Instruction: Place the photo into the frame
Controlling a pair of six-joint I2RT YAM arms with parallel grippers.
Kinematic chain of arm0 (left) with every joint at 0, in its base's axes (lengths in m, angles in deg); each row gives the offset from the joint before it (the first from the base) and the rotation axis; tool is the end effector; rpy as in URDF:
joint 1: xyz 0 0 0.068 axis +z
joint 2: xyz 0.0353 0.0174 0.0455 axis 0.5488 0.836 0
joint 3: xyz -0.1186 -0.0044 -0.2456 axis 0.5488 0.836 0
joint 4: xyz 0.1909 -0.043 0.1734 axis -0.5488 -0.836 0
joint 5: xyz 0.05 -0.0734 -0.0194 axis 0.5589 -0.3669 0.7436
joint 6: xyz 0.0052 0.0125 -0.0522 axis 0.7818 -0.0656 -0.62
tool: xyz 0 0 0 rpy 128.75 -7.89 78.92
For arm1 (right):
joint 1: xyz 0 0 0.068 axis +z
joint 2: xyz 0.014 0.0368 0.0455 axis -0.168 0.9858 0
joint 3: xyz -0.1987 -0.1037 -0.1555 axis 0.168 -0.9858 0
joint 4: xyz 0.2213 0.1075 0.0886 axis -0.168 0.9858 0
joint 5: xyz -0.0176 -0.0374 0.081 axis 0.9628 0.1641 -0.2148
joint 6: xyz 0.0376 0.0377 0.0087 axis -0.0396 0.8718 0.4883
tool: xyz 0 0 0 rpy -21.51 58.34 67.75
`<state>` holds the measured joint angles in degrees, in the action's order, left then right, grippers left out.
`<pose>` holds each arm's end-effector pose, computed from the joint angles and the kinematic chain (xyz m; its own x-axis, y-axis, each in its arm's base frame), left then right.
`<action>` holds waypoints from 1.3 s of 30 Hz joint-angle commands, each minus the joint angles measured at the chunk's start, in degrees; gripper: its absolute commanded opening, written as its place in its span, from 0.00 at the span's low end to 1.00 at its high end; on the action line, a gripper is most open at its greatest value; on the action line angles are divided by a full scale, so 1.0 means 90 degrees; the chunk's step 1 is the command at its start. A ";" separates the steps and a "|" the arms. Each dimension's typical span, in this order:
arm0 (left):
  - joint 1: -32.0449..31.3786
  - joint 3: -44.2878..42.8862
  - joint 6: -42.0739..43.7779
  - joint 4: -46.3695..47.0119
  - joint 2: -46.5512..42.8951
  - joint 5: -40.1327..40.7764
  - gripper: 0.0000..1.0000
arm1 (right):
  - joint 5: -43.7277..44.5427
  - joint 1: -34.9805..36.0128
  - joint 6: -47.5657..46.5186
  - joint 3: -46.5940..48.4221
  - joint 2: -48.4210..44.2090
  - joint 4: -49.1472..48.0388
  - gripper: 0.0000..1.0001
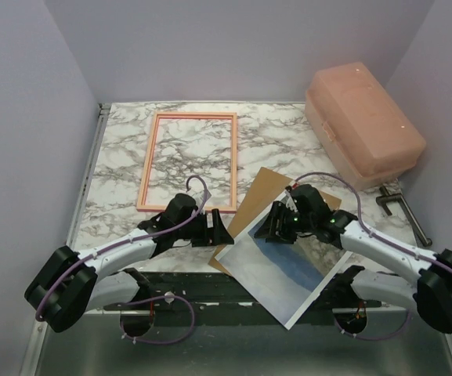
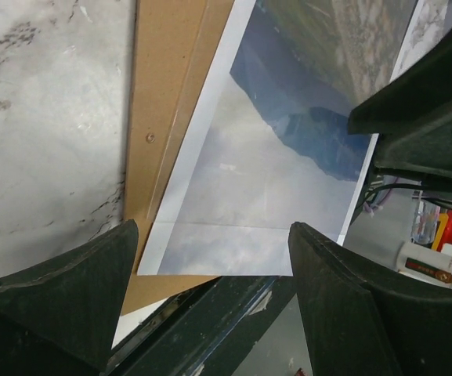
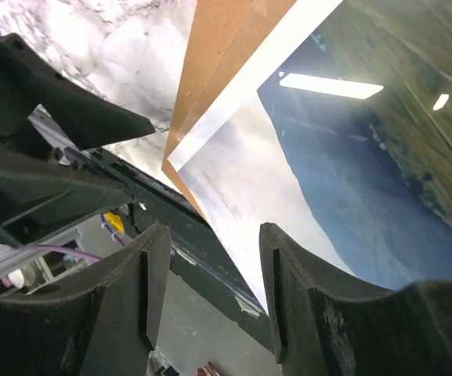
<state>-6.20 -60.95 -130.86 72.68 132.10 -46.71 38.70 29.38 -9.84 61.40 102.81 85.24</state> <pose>0.1501 -0.1430 0.1636 -0.9508 -0.1099 -0.2896 0.1561 0.6376 -0.7544 0.1640 0.1497 0.1852 -0.9694 0.1738 -0.1732 0.0068 0.7248 0.6889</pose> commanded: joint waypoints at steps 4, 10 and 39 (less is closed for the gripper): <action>-0.0068 -0.0463 0.0070 0.0369 0.0558 -0.0297 0.77 | 0.1080 0.0026 0.0412 -0.0482 -0.1563 0.1554 0.56; -0.0101 -0.0550 0.0128 0.0596 0.1204 -0.0357 0.76 | 0.1293 0.0018 0.0572 -0.0738 -0.2522 0.2245 0.55; -0.0274 -0.0400 0.0226 0.1488 0.1485 -0.2025 0.69 | 0.1235 0.0025 0.0584 -0.0988 -0.2462 0.2258 0.55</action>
<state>-8.19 -64.91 -127.82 83.32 148.18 -59.80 48.69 29.38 -4.72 53.29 80.45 104.99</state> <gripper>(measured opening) 0.697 0.551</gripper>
